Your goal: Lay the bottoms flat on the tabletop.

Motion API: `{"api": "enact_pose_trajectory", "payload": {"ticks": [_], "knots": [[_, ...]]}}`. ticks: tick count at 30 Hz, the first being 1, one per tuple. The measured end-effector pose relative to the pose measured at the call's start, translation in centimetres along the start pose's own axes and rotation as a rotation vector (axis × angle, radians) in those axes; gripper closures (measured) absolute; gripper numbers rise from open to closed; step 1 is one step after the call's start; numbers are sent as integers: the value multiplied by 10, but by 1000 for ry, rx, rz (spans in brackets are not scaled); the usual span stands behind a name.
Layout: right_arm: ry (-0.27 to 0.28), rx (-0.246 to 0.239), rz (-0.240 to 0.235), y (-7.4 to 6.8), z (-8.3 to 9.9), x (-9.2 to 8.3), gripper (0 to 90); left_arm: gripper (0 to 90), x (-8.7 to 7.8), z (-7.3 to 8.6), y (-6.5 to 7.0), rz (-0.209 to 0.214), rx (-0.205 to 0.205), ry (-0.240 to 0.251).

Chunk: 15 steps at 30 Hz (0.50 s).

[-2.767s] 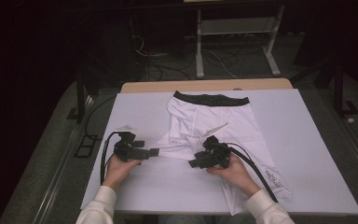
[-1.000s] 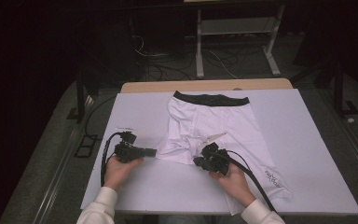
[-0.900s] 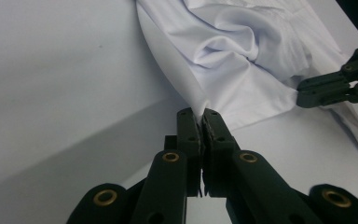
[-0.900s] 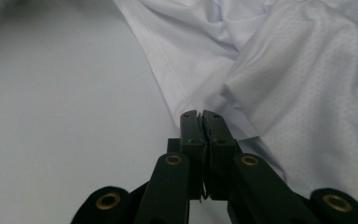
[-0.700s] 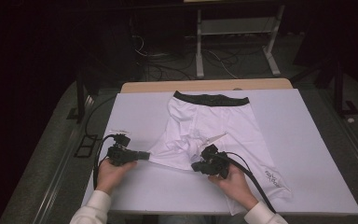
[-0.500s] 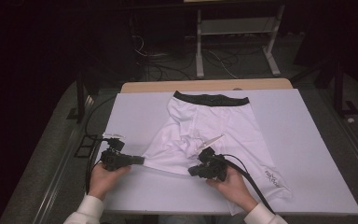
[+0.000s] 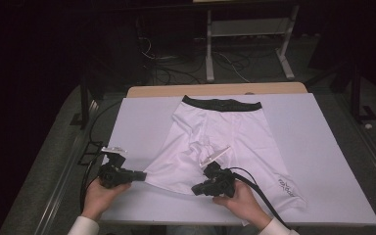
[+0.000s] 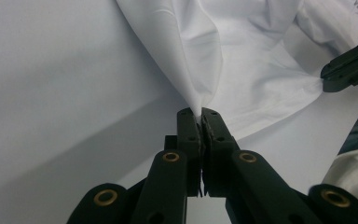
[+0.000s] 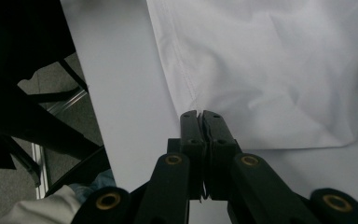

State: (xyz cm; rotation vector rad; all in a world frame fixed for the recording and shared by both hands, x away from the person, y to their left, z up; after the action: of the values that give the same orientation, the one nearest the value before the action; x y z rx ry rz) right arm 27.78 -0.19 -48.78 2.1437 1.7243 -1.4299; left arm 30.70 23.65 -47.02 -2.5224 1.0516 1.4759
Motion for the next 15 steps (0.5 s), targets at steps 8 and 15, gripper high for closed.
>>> {"api": "enact_pose_trajectory", "payload": {"ticks": [8, 15], "knots": [[-30, -13, -44, -10, 9, 4, 869, 862, -7, 15, 5, 1, 31, -17], [-49, -16, -77, -19, 13, 9, 869, 862, -11, 23, 7, 0, 44, -27]]}}
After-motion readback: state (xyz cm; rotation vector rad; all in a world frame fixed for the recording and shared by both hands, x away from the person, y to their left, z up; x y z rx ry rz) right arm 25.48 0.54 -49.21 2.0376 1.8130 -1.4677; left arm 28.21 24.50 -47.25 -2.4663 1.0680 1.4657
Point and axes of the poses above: each handheld gripper's, and its own axes: x roughly forward along the jaws, z roughly out of its underside, y roughly to its right, the point moved 7 cm from there along x, roughly forward along the jaws, and after that the axes turned 7 degrees about -z, right-handed, at the moved point
